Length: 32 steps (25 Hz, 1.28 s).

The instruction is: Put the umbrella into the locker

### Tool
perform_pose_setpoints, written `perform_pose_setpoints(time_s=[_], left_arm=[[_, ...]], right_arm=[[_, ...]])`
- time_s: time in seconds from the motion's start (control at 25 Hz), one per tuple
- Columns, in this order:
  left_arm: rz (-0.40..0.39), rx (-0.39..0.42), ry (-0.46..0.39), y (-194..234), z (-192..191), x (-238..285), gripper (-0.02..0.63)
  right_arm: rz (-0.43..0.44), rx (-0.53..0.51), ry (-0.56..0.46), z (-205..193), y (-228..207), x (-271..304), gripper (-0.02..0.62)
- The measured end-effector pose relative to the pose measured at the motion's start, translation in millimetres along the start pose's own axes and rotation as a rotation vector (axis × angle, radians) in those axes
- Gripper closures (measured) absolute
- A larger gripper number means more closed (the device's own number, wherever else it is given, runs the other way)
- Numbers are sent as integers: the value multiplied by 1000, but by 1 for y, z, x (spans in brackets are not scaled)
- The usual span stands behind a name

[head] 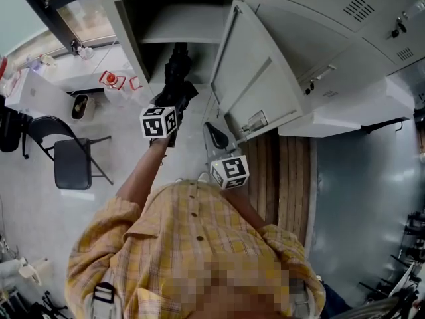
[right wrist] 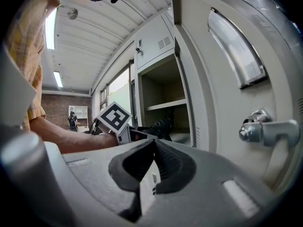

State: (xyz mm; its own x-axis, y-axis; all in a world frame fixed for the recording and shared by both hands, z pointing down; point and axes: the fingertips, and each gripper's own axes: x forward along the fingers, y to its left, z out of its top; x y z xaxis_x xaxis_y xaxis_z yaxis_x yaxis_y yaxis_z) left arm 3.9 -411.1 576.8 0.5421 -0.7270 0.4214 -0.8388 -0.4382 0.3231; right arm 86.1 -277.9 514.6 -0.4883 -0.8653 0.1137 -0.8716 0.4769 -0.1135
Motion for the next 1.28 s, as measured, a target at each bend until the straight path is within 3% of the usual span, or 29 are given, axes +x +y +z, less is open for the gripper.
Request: perform_pose_setpoints(time_s=[1.28], left_arm=[[125,-6,61,56,62,115,373]], right_arm=[[76,-21,49,-10,2,9,598]])
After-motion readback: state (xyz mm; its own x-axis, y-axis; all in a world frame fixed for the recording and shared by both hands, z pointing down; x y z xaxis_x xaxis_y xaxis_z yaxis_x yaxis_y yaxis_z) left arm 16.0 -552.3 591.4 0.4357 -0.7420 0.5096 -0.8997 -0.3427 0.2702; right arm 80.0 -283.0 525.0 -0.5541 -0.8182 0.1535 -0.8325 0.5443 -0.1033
